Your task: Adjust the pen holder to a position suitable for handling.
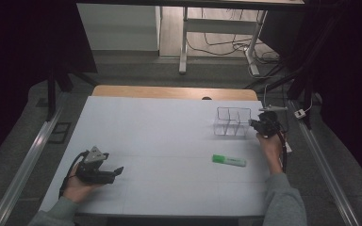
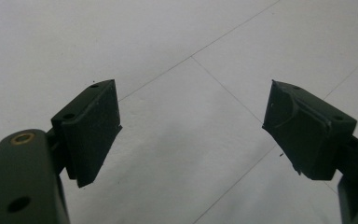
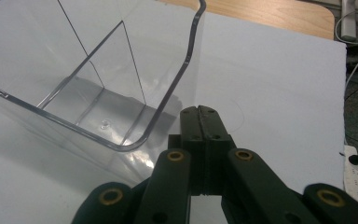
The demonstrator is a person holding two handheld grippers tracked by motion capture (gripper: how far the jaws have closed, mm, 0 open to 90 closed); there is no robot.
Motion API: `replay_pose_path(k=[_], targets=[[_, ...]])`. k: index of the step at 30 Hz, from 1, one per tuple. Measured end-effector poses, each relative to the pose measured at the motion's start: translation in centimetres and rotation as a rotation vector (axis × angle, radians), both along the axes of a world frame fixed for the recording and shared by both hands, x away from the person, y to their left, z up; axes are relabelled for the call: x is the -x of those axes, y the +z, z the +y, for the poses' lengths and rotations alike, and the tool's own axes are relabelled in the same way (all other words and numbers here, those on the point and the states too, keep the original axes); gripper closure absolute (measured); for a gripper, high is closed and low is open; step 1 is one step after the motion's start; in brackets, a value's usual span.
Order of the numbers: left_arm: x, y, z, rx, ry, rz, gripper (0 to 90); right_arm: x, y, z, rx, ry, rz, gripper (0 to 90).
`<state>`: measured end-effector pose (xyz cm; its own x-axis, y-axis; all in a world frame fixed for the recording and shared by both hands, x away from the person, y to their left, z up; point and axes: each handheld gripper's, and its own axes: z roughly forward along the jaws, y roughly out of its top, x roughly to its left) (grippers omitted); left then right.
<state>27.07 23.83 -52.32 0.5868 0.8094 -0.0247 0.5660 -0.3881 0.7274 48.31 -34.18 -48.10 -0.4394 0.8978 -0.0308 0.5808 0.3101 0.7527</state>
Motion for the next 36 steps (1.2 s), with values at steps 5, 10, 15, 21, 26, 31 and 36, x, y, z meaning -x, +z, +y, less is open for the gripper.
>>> replay_pose_path(k=[5,10,15,21,26,31,36], targets=[[0.0,0.0,0.0,-0.002,-0.001,0.001,18.2,0.0,0.3,0.9,0.002,0.012,-0.003,89.6],[0.0,0.0,-0.1,-0.003,-0.002,0.001,18.2,0.0,0.3,1.7,0.008,0.035,-0.003,89.6],[0.0,0.0,0.0,-0.003,-0.002,0.001,18.2,0.0,0.3,2.3,0.007,0.048,-0.002,89.6],[0.0,0.0,0.0,-0.007,-0.003,0.0,18.2,0.1,0.3,2.9,0.002,0.062,0.006,89.6],[0.1,0.0,0.0,-0.006,-0.002,-0.002,18.2,0.2,0.3,3.3,-0.008,0.07,0.013,89.6],[0.1,0.1,0.0,-0.006,-0.004,-0.005,18.2,0.3,0.2,3.8,0.001,0.085,0.012,89.6],[0.1,0.1,0.0,-0.006,-0.004,-0.005,18.2,0.4,0.4,4.4,0.014,0.095,0.014,89.6]])
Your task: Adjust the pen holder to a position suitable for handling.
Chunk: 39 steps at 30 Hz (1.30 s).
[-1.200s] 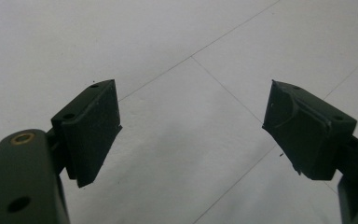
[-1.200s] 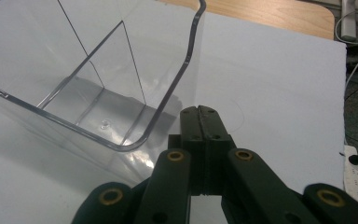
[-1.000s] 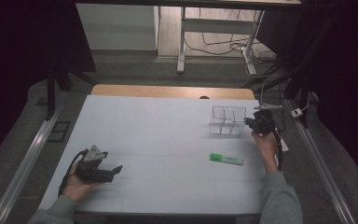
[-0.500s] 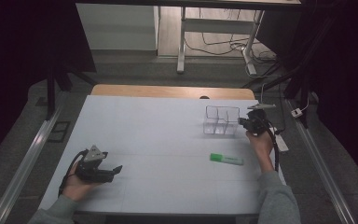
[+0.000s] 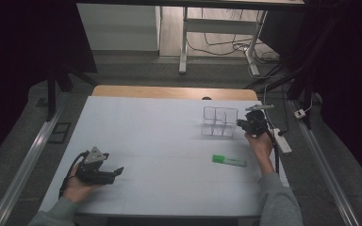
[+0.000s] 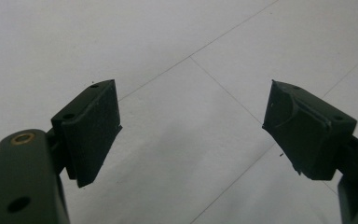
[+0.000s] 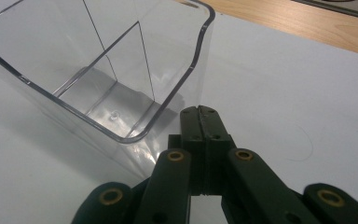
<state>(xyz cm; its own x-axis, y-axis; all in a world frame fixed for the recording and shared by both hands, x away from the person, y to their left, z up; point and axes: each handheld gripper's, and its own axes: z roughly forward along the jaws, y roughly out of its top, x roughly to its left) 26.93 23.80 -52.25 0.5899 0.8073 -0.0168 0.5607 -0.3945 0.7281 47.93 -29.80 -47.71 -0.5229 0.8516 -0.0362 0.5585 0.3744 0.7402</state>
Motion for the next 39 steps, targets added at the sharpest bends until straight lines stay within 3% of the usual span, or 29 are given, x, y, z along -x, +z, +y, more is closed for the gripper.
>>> replay_pose_path(k=[39], targets=[[-0.2,0.0,-0.2,-0.009,-0.006,0.005,18.2,0.2,0.1,4.7,0.024,0.086,0.009,89.6]])
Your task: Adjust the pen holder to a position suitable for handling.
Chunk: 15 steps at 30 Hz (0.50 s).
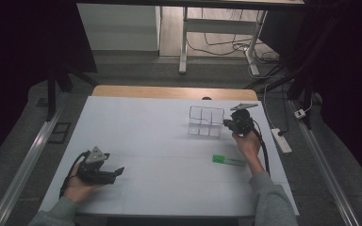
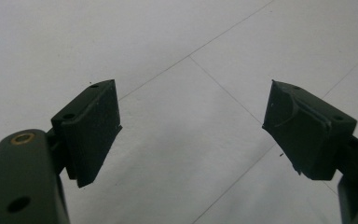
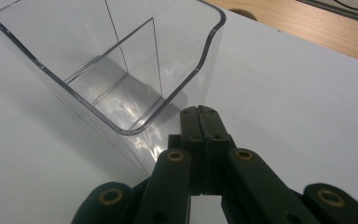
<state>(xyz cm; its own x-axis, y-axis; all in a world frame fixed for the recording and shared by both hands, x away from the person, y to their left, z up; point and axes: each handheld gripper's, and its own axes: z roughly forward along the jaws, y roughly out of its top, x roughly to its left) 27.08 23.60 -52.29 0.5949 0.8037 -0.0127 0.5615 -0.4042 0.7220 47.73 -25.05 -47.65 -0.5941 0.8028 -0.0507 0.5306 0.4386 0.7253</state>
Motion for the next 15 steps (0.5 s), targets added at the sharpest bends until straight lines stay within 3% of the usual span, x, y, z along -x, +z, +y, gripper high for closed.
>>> replay_pose_path(k=[15], targets=[[0.0,0.0,-0.1,0.0,0.0,0.003,18.2,-0.1,-0.1,1.3,-0.008,0.019,0.003,89.6]])
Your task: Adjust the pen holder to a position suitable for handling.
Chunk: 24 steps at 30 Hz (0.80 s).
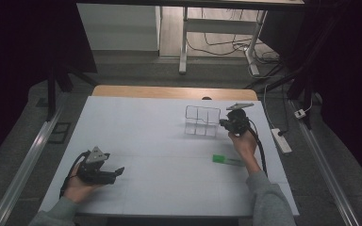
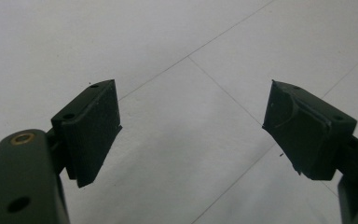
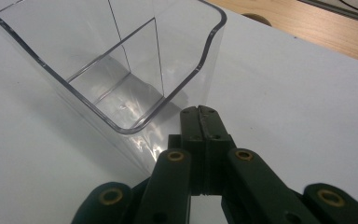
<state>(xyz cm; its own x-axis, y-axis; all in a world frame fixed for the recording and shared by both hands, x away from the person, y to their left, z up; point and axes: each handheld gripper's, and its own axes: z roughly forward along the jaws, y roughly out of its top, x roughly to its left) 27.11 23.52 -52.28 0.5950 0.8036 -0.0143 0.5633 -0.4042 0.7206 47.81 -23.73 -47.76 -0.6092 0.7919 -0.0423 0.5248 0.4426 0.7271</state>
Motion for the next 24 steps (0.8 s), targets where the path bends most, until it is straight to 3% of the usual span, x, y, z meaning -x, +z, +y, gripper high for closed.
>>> replay_pose_path(k=[24], targets=[[0.0,0.0,-0.1,-0.005,-0.002,0.002,18.1,-1.0,-0.4,4.1,0.013,0.059,-0.008,89.6]])
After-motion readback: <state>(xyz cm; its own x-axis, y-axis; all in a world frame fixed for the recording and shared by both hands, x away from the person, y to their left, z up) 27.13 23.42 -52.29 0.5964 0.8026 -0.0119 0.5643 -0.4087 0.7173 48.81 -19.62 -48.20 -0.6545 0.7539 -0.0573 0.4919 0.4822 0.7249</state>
